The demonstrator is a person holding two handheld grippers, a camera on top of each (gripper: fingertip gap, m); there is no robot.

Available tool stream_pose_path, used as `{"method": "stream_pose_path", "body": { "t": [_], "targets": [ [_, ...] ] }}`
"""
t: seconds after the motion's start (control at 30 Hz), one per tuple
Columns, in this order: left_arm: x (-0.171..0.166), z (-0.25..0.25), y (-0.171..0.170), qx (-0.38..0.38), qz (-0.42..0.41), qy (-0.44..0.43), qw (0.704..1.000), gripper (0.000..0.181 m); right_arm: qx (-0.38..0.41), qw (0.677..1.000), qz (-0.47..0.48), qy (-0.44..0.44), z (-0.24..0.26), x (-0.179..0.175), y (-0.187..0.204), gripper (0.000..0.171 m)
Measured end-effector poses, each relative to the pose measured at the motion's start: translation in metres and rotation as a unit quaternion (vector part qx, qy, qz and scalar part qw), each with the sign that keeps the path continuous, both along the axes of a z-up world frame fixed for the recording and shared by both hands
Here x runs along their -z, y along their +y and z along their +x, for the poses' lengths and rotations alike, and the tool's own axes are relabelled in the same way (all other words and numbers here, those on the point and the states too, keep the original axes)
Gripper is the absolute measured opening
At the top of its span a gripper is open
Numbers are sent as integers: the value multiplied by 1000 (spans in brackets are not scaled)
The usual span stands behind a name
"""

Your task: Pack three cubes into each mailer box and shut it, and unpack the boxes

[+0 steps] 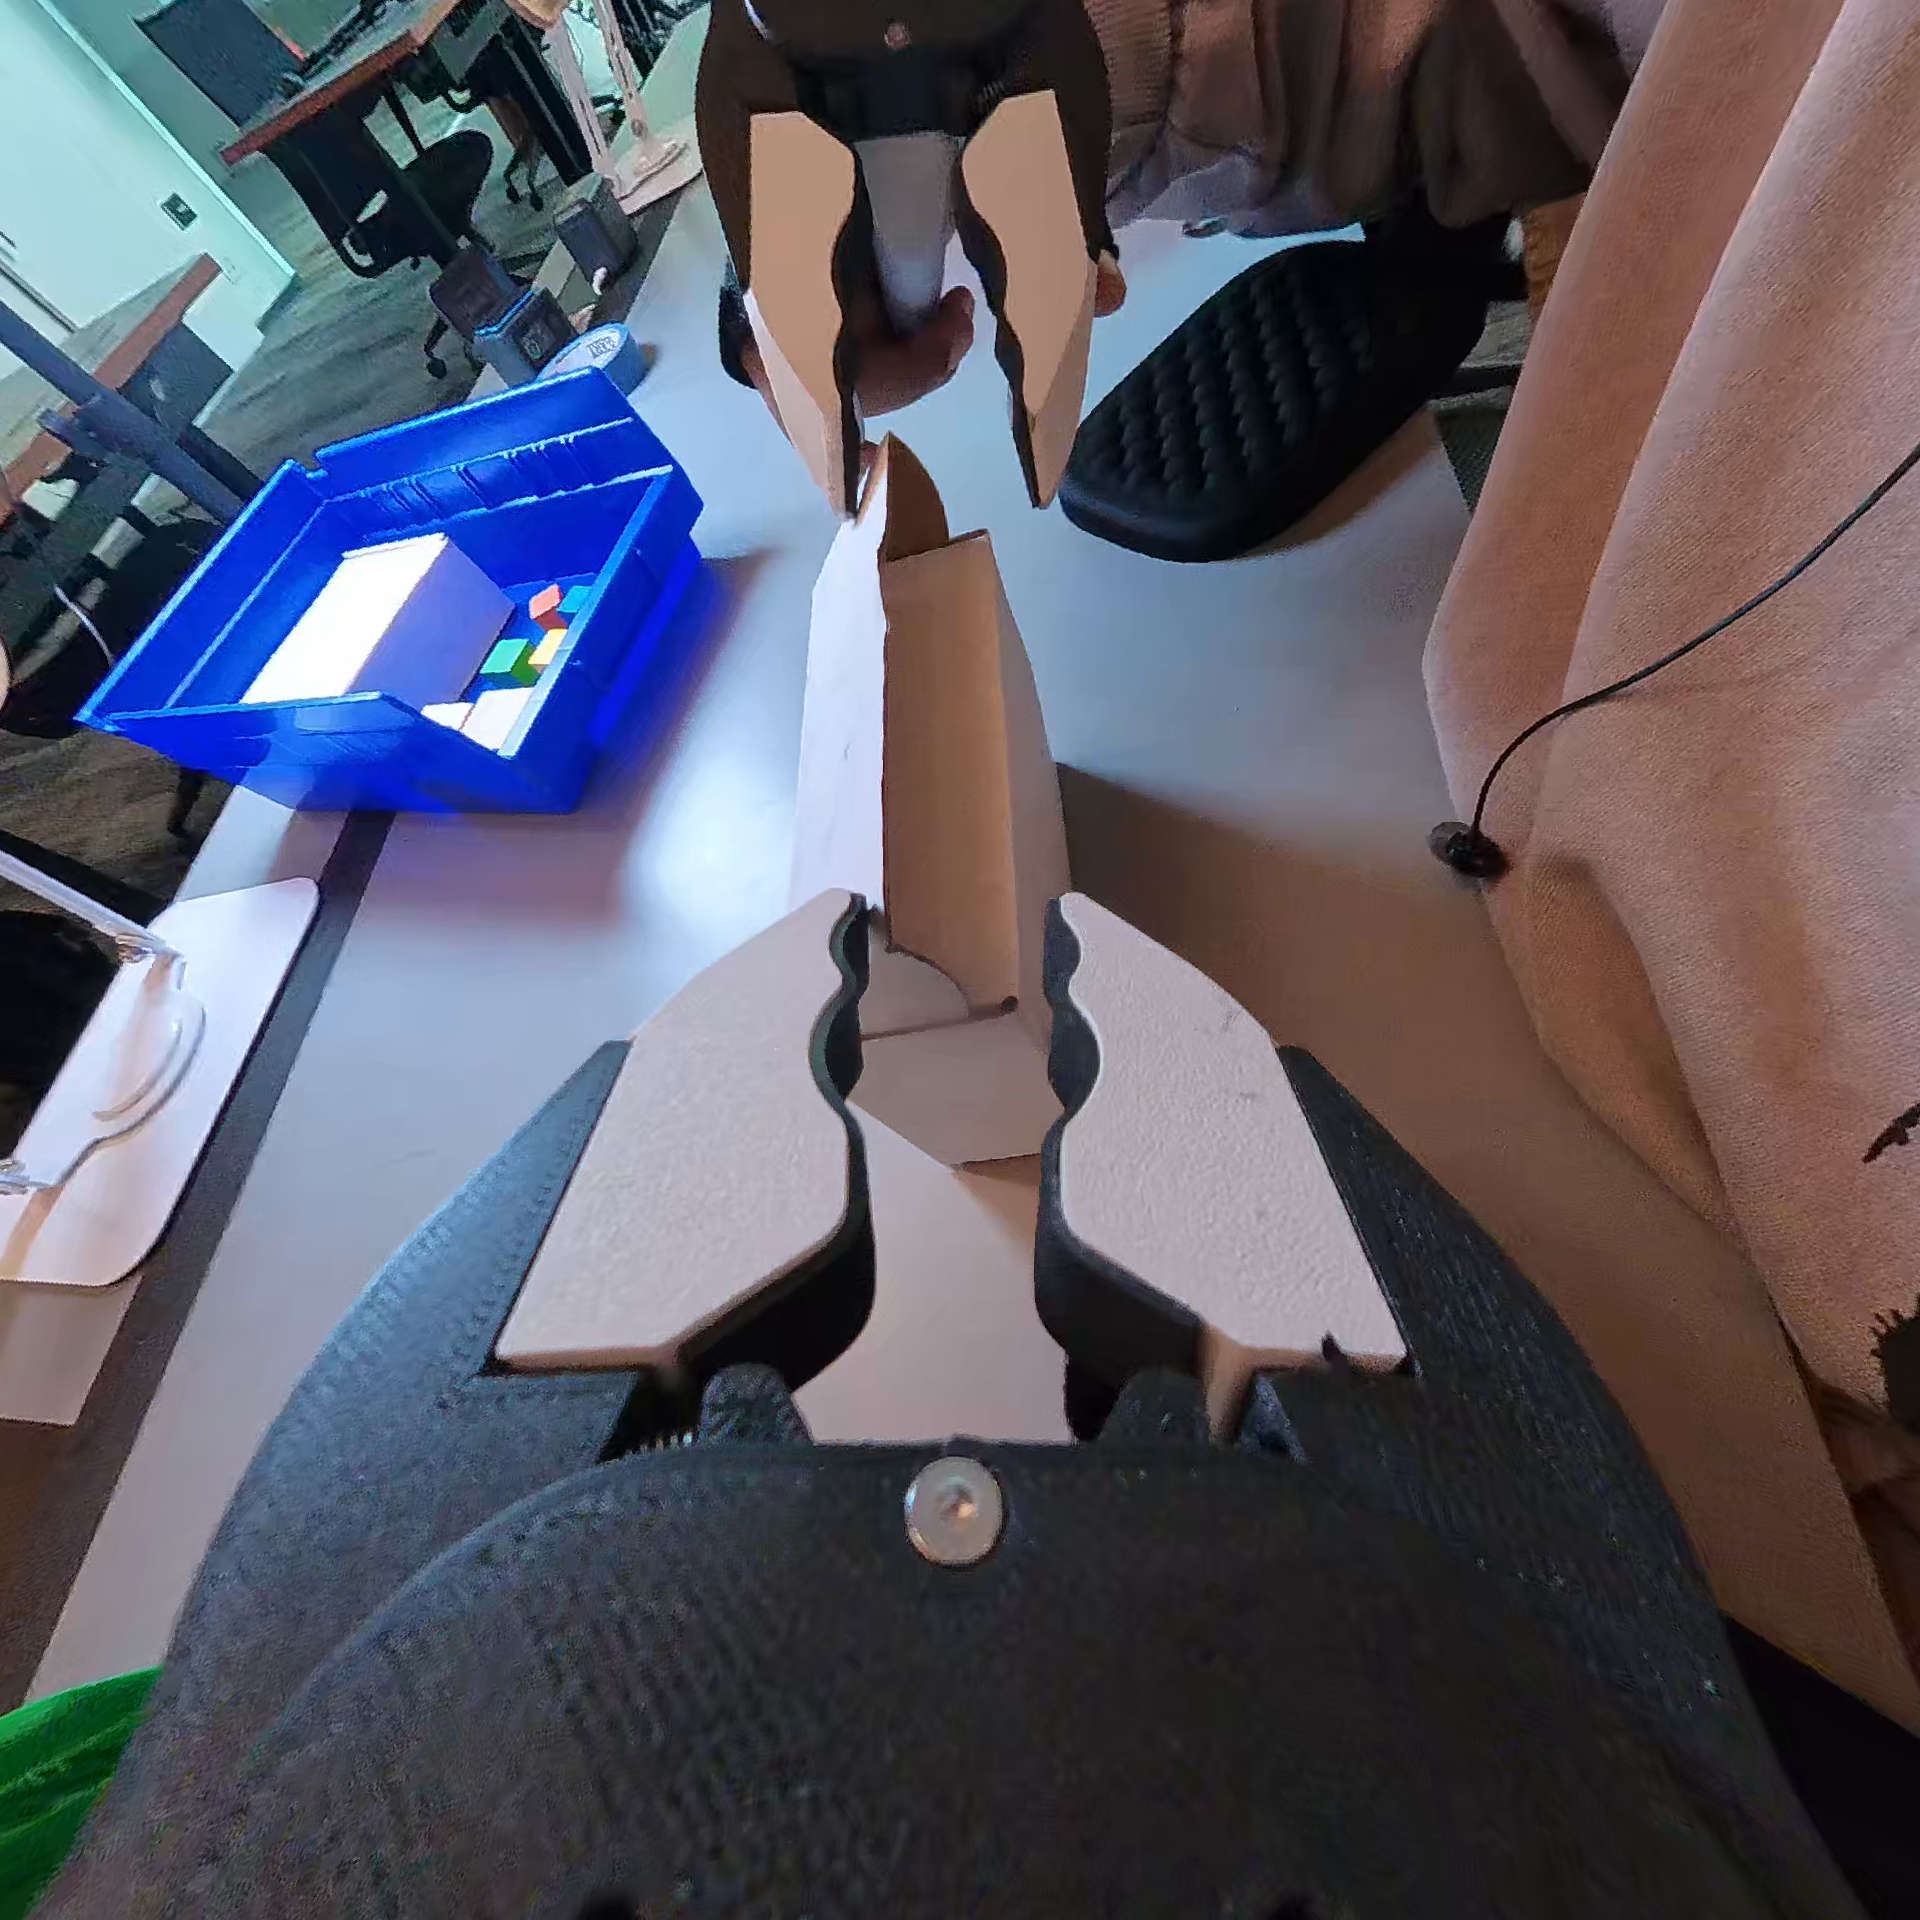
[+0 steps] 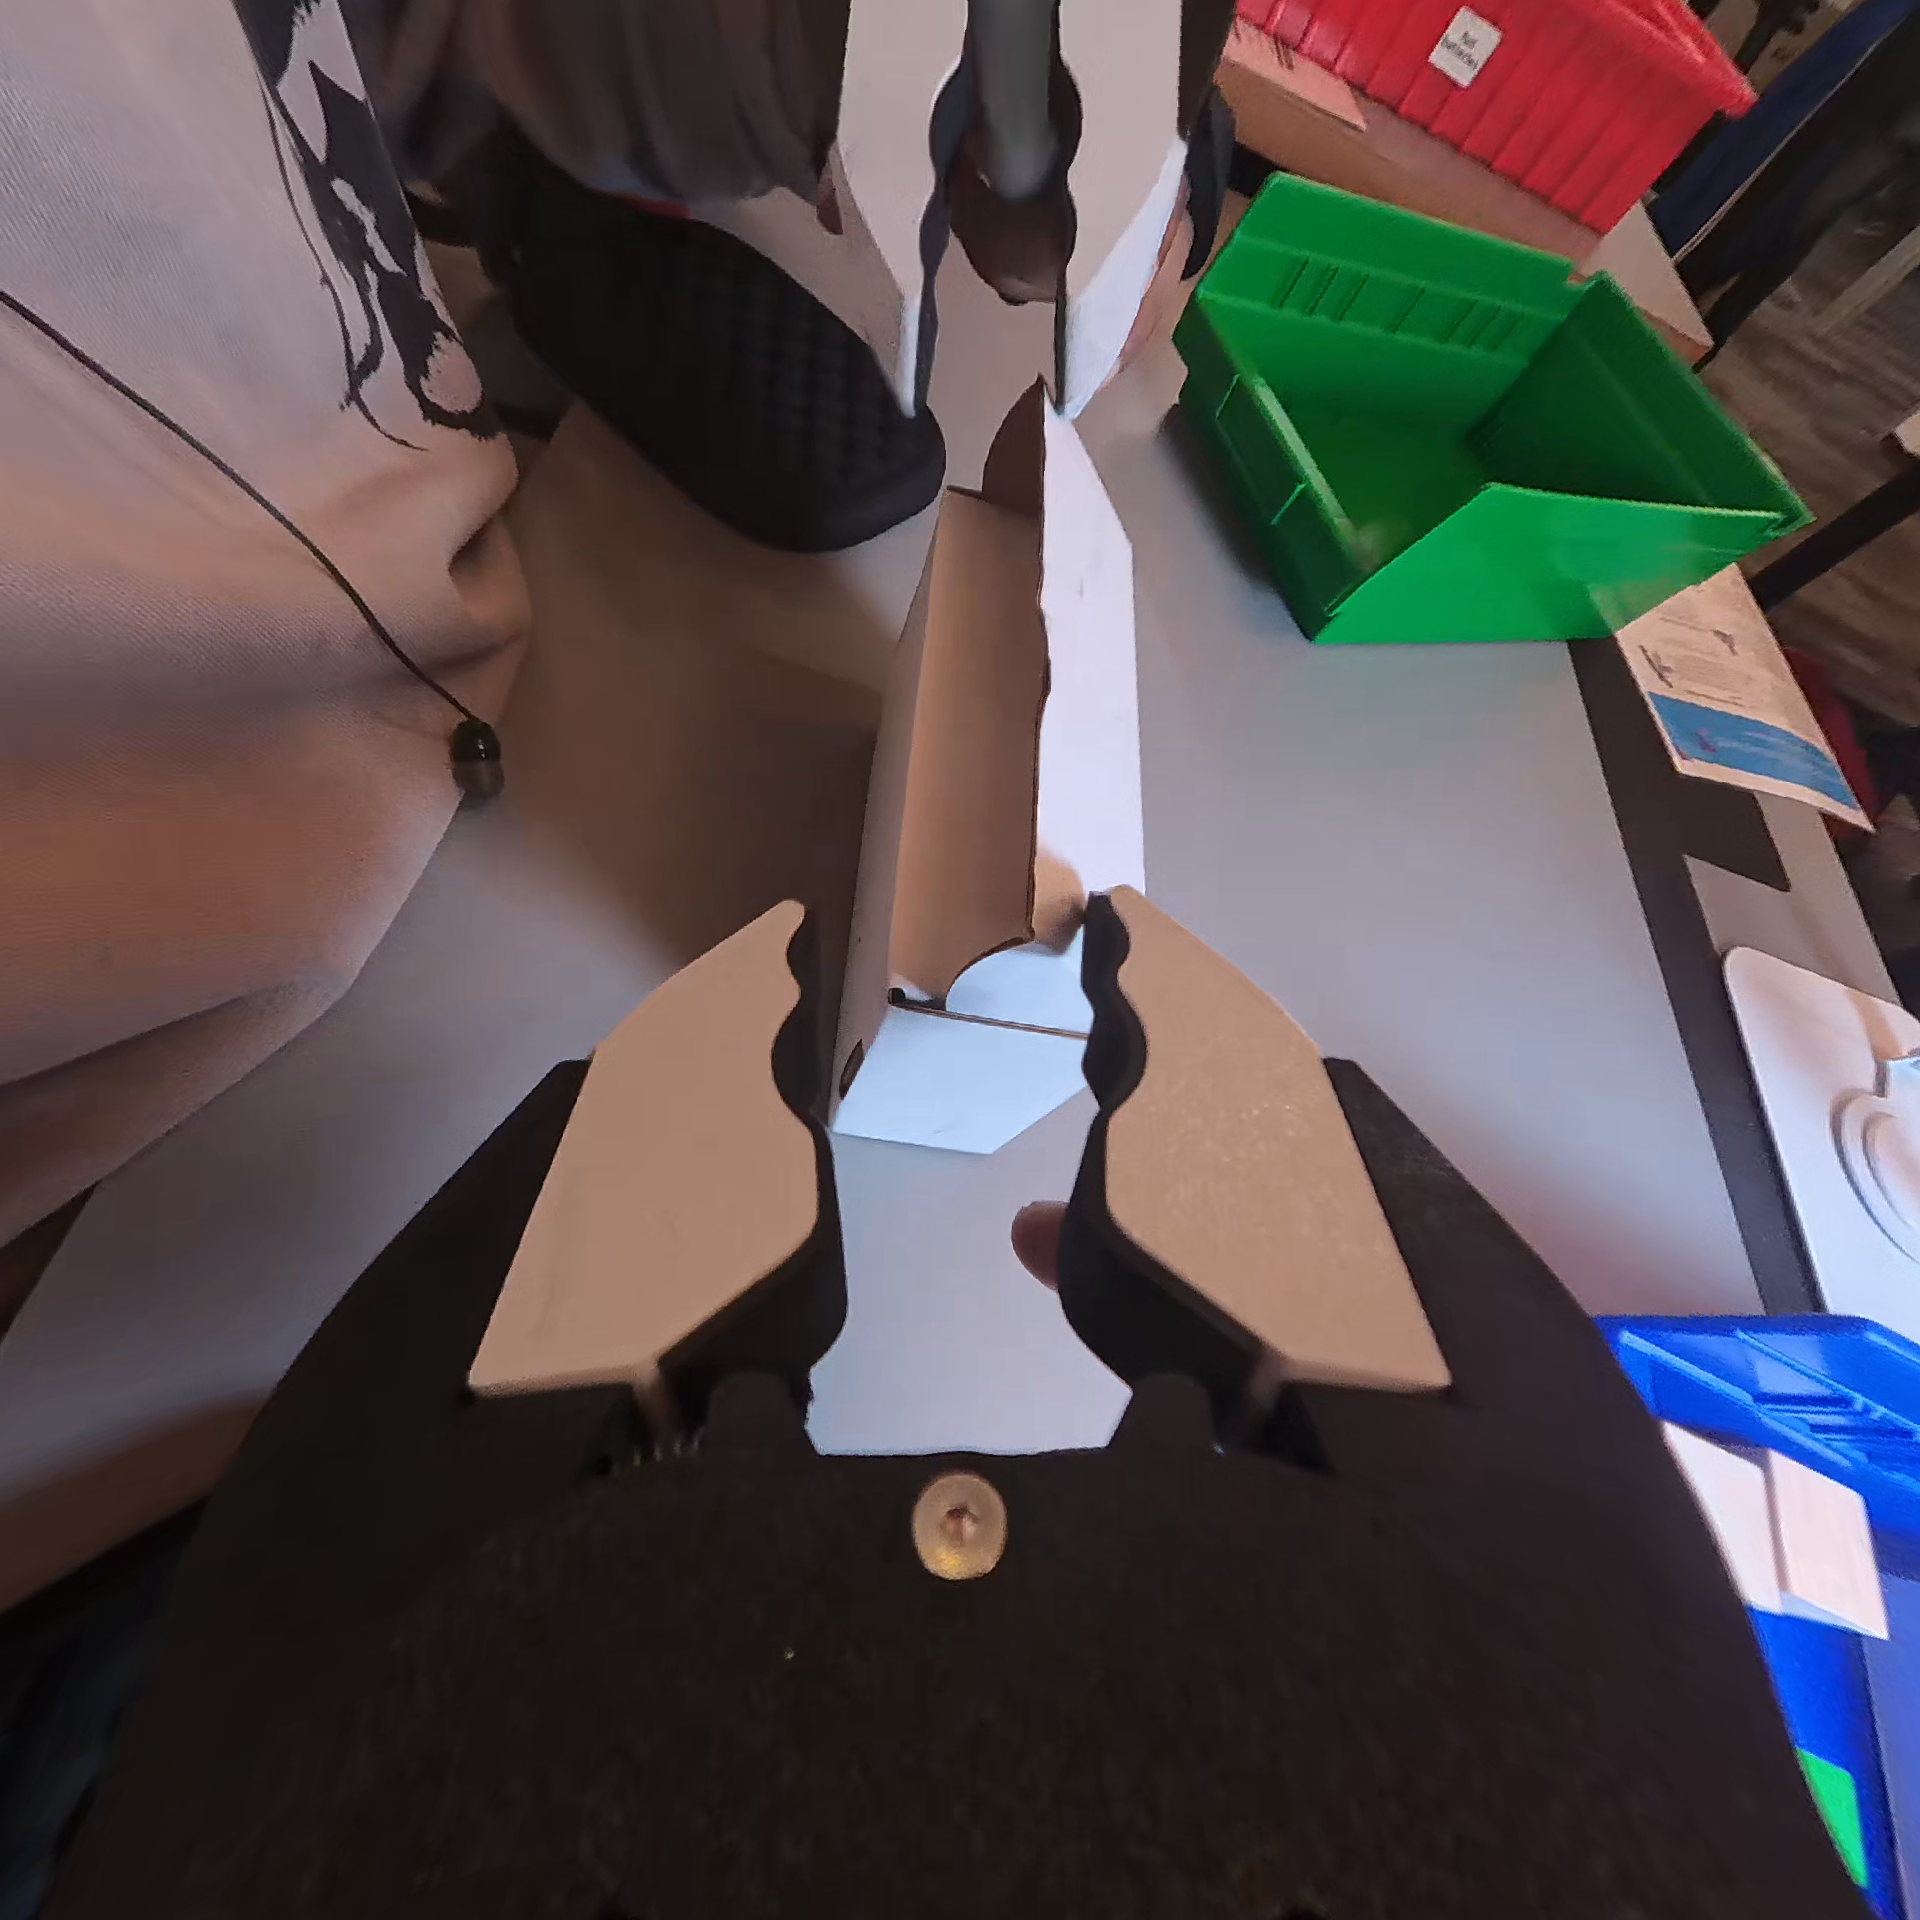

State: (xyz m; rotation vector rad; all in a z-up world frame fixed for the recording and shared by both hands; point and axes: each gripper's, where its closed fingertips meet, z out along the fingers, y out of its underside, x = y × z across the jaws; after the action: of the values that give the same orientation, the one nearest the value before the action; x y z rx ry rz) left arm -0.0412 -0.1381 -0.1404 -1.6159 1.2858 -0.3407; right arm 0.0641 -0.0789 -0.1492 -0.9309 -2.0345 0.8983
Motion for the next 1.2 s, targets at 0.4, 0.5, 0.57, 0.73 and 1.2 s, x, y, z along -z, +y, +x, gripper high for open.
{"method": "stream_pose_path", "body": {
  "t": [0.4,0.5,0.57,0.73,1.2],
  "targets": [
    [31,2,-1,-26,39,33,998,26,44,997,59,20,-1,26,-3,50],
    [31,4,-3,-33,38,-15,999,31,60,995,60,43,-2,27,-4,51],
    [30,5,-3,-38,33,-40,998,31,68,994,67,45,-2,28,-4,52],
    [16,-1,2,-49,-20,-153,987,52,74,996,-28,42,-3,20,-6,66],
    [59,0,45,-82,-11,-8,997,67,120,991,-32,56,-19,33,29,63]
  ]
}}
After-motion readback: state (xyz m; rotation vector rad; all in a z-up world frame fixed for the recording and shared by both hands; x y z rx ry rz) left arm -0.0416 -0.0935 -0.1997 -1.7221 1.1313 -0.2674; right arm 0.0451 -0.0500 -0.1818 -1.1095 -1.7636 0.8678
